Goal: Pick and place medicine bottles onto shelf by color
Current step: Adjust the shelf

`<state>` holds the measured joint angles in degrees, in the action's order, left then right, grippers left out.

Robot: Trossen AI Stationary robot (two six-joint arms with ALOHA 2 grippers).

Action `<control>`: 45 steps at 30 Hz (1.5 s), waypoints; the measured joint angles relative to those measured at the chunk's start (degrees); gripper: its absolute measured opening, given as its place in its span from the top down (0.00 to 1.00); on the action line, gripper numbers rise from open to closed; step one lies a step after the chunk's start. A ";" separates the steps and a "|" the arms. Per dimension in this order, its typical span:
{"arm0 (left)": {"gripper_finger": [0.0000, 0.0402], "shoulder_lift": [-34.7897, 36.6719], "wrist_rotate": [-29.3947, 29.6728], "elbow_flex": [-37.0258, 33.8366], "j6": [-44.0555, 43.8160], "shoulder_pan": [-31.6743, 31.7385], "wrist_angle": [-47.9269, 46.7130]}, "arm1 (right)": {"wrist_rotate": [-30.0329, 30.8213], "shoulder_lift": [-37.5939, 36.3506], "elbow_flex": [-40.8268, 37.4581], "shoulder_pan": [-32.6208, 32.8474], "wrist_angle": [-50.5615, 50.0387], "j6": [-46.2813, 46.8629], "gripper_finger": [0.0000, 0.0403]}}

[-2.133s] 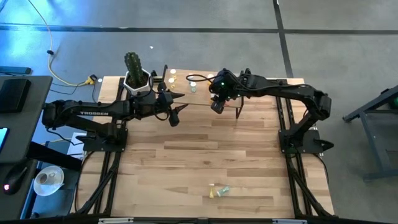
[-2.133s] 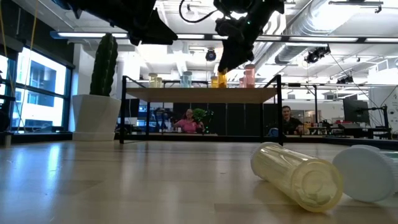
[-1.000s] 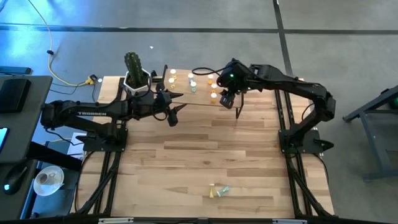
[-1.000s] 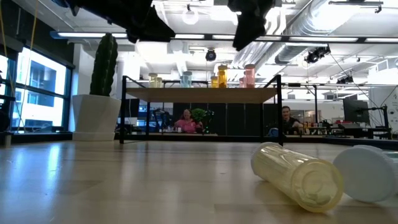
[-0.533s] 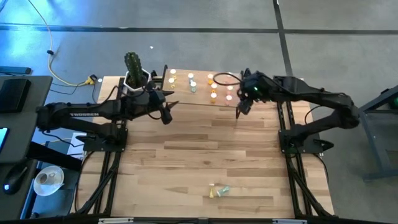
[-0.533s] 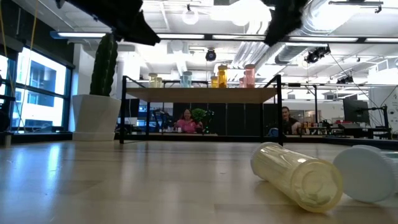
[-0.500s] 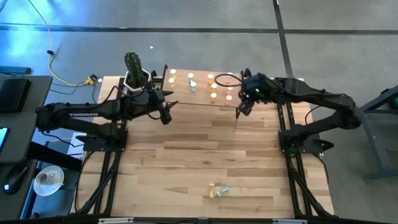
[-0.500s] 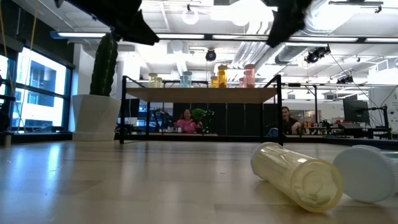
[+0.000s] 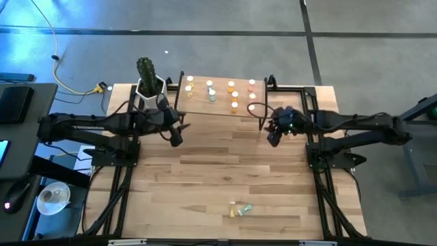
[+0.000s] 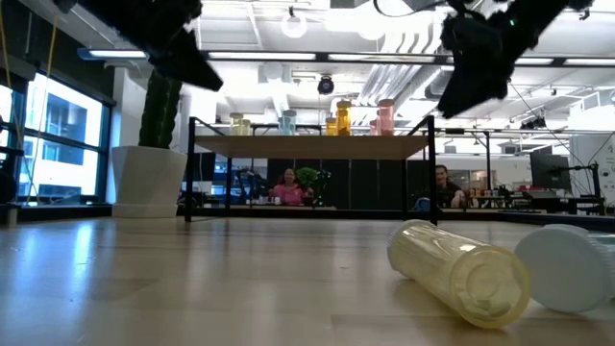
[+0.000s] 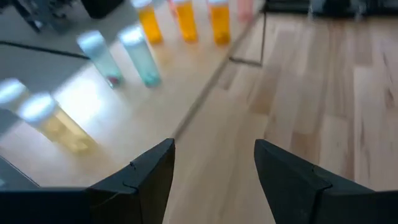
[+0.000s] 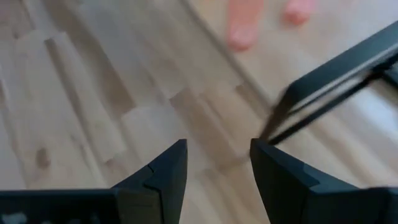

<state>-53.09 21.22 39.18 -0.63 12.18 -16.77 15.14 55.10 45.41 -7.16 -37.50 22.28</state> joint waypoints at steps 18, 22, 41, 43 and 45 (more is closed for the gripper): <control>0.47 -0.03 2.60 -4.42 -6.28 -1.85 0.43 | -2.29 0.09 -16.40 1.45 23.18 1.29 0.59; 0.47 -0.03 2.60 -4.42 -6.28 -1.85 0.43 | -0.40 0.07 -16.40 1.45 23.95 0.09 0.59; 0.47 -0.03 2.60 -4.42 -5.77 -1.85 0.55 | 4.68 0.10 -16.40 -4.06 24.94 -1.77 0.59; 0.47 -0.03 2.60 -4.42 -5.78 -1.85 0.54 | 4.44 0.10 -16.40 -4.86 24.95 -1.77 0.59; 0.47 -0.03 2.59 -4.42 -5.63 -1.85 0.54 | 4.36 0.10 -16.40 -5.59 25.02 -1.77 0.59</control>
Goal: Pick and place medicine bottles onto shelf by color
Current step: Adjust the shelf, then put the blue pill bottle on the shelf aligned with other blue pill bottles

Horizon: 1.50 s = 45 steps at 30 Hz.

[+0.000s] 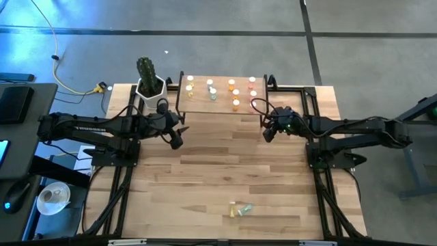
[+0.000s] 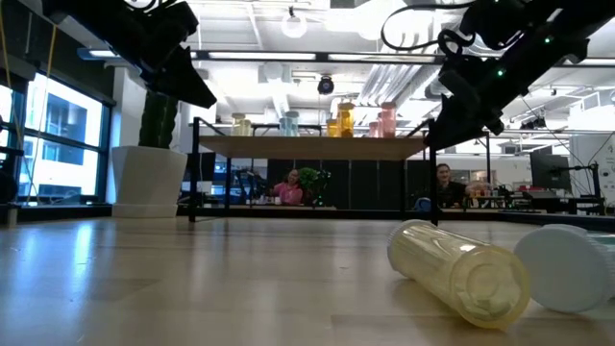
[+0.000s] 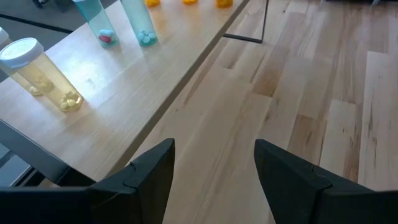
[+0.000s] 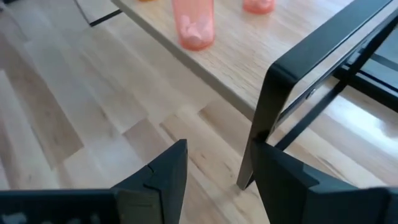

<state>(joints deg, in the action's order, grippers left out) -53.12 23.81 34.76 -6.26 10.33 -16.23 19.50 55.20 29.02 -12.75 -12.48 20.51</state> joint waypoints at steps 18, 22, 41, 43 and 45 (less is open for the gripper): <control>0.47 0.00 -0.02 0.00 -0.48 0.04 -0.02 | -3.59 0.00 0.04 -2.23 0.44 -0.22 0.59; 0.47 0.00 -1.27 0.00 -2.01 0.02 -0.10 | -5.03 0.00 0.04 0.01 0.40 3.08 0.59; 0.47 0.00 -3.95 0.00 -11.61 -8.60 -0.24 | 3.90 0.00 0.07 27.78 13.76 10.36 0.59; 0.47 -0.08 -3.36 0.00 -12.81 -10.35 -0.24 | 4.54 0.00 0.18 29.93 15.68 9.18 0.59; 0.47 -0.38 -2.73 0.00 -14.40 -12.03 -0.25 | 5.27 0.05 0.69 31.74 16.84 7.87 0.59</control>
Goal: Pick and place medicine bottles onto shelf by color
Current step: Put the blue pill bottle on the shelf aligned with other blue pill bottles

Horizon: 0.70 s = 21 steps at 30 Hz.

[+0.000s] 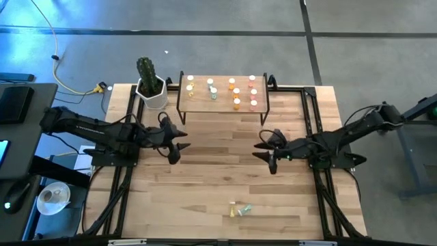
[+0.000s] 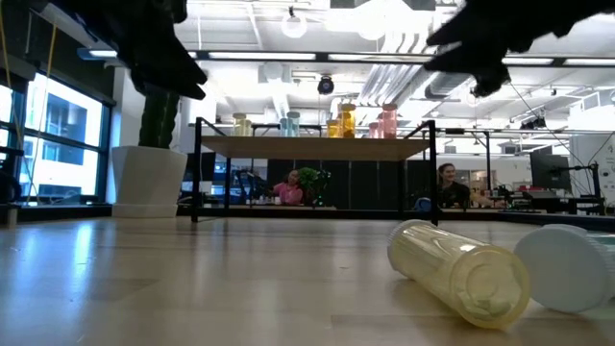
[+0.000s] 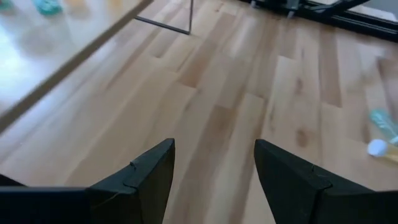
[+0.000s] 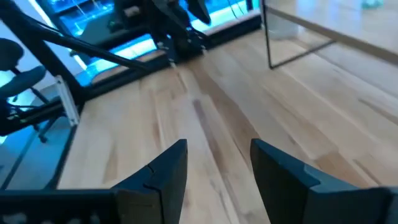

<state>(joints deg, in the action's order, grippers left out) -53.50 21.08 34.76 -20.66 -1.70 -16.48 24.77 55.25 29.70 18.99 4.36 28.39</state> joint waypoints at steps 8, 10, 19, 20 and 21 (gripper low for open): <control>0.47 -3.04 4.09 0.00 -6.18 -6.70 0.08 | 3.17 6.28 6.77 6.05 -1.96 -7.31 0.59; 0.47 -4.39 5.39 0.00 -7.59 -8.39 0.01 | 3.09 8.89 9.05 7.24 -5.15 -7.90 0.59; 0.47 -10.29 8.11 0.02 -13.51 -13.58 0.43 | -2.00 20.62 18.58 12.96 -14.23 -8.04 0.59; 0.47 -10.66 8.11 0.02 -14.42 -13.87 0.47 | -3.09 22.03 19.71 13.44 -14.39 -9.03 0.59; 0.47 -11.00 8.11 0.02 -15.12 -14.12 0.37 | -4.08 23.37 20.72 13.81 -14.60 -9.45 0.59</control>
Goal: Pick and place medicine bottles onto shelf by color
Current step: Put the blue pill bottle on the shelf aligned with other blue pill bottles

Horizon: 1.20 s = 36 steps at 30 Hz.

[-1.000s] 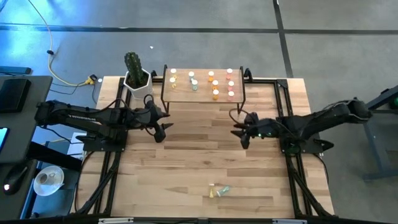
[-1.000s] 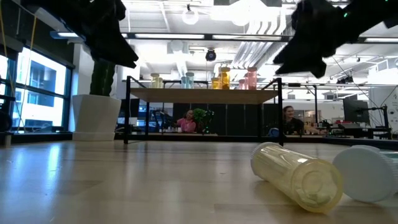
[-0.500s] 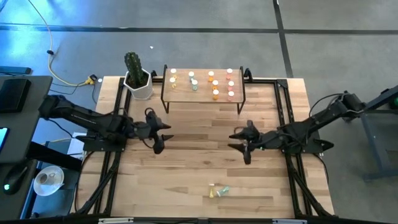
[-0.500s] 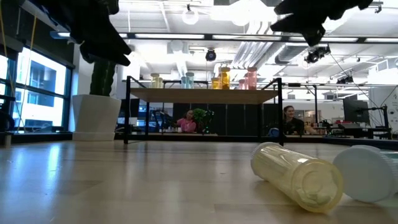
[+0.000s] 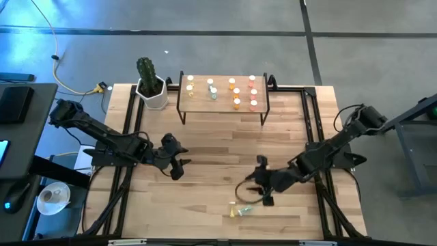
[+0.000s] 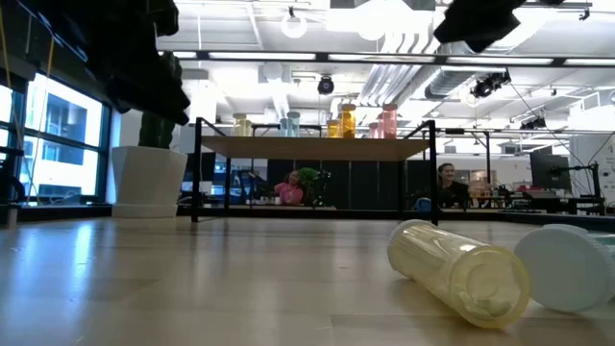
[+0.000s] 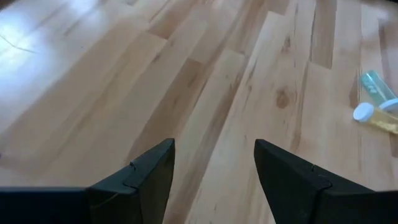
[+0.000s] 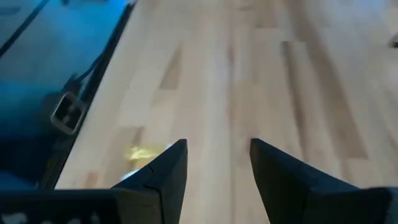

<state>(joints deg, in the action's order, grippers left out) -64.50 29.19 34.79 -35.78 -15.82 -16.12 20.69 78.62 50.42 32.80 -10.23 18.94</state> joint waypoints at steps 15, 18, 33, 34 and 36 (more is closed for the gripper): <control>0.47 -1.79 1.48 0.00 -1.76 -0.34 6.50 | -19.90 19.08 13.98 0.74 -10.92 -7.00 0.59; 0.47 -1.79 1.21 0.00 -1.78 -0.37 6.81 | -22.00 22.01 14.54 0.75 -10.64 -8.81 0.59; 0.47 -1.79 1.09 0.00 -3.07 -0.37 6.99 | -25.28 31.28 14.63 0.74 -2.66 -12.54 0.59; 0.47 -1.79 1.09 0.00 -3.07 -0.37 7.01 | -25.29 31.67 14.63 0.74 -2.61 -12.53 0.59; 0.47 -1.79 1.07 0.00 -3.07 -0.36 6.99 | -25.27 32.30 14.63 0.74 -2.31 -12.00 0.59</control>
<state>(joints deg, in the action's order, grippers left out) -66.28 30.26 34.79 -38.85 -16.18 -9.13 -4.58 110.91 65.06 33.54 -12.55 6.94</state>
